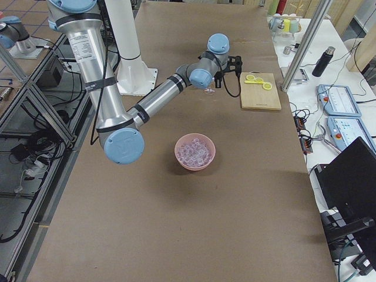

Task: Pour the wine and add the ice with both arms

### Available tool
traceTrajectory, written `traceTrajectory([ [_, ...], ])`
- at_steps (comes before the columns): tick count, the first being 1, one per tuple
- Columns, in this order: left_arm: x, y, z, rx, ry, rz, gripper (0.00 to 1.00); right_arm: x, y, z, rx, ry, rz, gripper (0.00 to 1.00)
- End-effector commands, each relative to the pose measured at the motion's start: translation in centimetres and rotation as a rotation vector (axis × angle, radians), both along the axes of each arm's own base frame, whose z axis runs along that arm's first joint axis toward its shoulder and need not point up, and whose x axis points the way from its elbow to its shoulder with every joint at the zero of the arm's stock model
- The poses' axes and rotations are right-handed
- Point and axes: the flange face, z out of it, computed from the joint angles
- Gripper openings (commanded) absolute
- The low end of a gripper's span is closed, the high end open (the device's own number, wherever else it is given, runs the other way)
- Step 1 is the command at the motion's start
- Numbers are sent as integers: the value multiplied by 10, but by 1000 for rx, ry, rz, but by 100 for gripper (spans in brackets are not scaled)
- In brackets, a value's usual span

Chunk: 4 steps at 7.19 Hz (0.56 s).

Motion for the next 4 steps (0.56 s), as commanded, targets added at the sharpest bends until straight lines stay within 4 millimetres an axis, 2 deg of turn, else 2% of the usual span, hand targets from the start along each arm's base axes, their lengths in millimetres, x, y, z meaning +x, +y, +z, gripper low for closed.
traceTrajectory([
  [1, -16, -5, 19, -54, 19, -19, 98, -68, 18, -65, -91, -55, 67, 0],
  [3, -20, -8, 27, -70, 17, -29, 98, -130, 41, -93, -90, -58, 112, 0],
  [4, -22, -8, 28, -72, 17, -32, 98, -149, 42, -89, -90, -41, 109, 0],
])
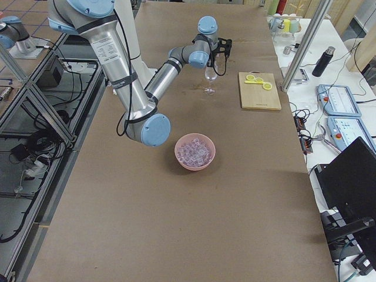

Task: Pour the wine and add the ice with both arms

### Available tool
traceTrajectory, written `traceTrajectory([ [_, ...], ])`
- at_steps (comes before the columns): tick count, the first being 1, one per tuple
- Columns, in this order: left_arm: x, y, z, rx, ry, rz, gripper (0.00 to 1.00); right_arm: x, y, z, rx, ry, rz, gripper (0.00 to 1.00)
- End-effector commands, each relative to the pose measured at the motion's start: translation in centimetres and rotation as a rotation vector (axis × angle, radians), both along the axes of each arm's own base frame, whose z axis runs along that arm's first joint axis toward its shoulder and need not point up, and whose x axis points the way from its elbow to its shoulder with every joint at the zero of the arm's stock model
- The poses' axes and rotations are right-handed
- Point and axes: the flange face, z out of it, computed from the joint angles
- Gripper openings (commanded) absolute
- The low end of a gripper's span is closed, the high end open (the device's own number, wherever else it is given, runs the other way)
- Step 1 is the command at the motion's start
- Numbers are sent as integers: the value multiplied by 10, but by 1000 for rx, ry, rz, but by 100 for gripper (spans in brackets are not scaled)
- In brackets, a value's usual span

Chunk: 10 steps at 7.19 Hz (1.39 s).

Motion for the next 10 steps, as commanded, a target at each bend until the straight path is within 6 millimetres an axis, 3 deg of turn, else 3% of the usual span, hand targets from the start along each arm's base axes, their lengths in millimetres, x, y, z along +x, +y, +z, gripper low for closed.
traceTrajectory([
  [1, -2, -3, 4, -9, -1, -5, 98, -36, 7, -10, 5, 10, 6, 0],
  [7, -3, -7, 8, -19, -2, -9, 98, -52, 8, -16, 18, 16, 5, 0],
  [8, -3, -7, 8, -19, -2, -10, 98, -54, 7, -15, 14, 18, 6, 7],
  [10, -3, -8, 7, -18, -2, -10, 98, -55, 6, -13, 13, 22, 5, 80],
])
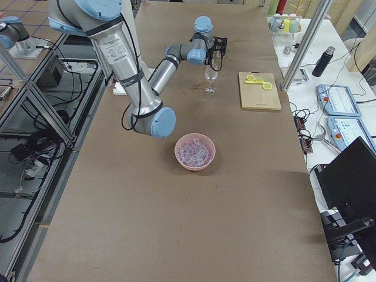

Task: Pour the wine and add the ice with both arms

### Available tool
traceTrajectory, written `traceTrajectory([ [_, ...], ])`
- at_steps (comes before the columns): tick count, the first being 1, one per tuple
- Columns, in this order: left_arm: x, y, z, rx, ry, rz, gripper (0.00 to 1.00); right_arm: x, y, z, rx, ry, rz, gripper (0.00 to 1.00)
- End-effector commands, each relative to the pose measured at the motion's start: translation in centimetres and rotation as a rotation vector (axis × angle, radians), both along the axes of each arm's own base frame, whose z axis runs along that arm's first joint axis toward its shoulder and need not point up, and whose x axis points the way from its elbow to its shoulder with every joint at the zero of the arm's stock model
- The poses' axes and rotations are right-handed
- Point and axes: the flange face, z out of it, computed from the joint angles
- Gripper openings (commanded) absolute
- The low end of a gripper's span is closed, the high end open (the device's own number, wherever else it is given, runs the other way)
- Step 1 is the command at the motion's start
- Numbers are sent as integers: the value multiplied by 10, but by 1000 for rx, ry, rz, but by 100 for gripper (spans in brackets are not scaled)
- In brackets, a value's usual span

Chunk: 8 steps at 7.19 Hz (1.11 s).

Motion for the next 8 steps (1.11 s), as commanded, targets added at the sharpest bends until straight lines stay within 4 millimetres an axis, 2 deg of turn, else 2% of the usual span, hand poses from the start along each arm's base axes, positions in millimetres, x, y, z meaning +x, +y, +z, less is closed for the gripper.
traceTrajectory([
  [1, 0, 0, 0, -1, 0, 0, 98, 0, -1, 1, 2, 3, 0, 99],
  [2, 0, 0, 0, -1, 1, 0, 98, 4, -3, 0, 12, 2, 2, 100],
  [3, -4, 0, 0, -2, 0, -1, 98, 27, -16, 4, -1, 10, 11, 100],
  [4, -16, 0, -2, 1, 11, -18, 98, 68, -34, 12, 5, 89, -12, 100],
  [5, -24, 1, -4, -2, 45, -27, 98, 105, -27, 27, 51, 213, -75, 100],
  [6, -31, 3, -1, 14, 49, -3, 98, 138, -24, 48, 129, 340, -160, 100],
  [7, -41, 5, 3, 31, 58, 21, 98, 176, -34, 77, 158, 417, -208, 100],
  [8, -49, 8, 9, 23, 77, 15, 98, 211, -40, 119, 149, 420, -267, 100],
])
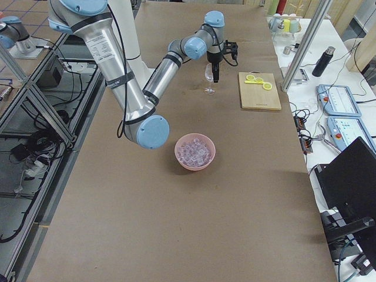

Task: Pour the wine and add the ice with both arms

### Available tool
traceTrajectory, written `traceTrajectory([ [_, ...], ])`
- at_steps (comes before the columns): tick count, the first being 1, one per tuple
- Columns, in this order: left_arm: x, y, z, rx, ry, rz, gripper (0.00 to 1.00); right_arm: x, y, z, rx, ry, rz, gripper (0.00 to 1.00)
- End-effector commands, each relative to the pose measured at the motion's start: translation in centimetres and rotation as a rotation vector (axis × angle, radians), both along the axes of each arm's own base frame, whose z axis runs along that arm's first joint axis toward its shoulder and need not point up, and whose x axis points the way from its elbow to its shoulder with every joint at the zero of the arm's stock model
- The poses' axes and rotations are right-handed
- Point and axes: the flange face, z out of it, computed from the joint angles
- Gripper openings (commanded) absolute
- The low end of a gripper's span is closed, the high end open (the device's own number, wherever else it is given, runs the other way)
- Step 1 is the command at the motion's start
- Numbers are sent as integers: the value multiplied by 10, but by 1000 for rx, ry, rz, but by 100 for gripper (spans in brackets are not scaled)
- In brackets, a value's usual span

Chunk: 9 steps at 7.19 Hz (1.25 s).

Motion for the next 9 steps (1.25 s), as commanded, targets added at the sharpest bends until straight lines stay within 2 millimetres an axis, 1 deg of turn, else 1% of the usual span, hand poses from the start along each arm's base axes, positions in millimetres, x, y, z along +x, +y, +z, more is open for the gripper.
traceTrajectory([
  [1, -30, 20, 37, -16, 15, 9, 98, 87, -8, 90, 11, 56, -122, 100],
  [2, -46, 31, 66, 0, 7, 73, 98, 128, -10, 139, -10, 64, -145, 100],
  [3, -65, 42, 97, -43, 39, 59, 98, 167, -14, 194, -34, 70, -162, 100],
  [4, -66, 60, 120, -74, 81, 52, 98, 203, -18, 246, -49, 80, -188, 100],
  [5, -70, 78, 144, -65, 81, 44, 98, 233, -26, 287, -81, 86, -184, 100],
  [6, -70, 84, 150, -52, 83, 40, 98, 255, -31, 318, -107, 95, -154, 100],
  [7, -70, 86, 153, -56, 83, 39, 98, 277, -39, 371, -95, 91, -122, 100],
  [8, -70, 86, 153, -57, 83, 38, 98, 288, -43, 404, -69, 89, -103, 100],
  [9, -70, 86, 153, -57, 83, 36, 98, 295, -43, 408, -85, 83, -87, 100],
])
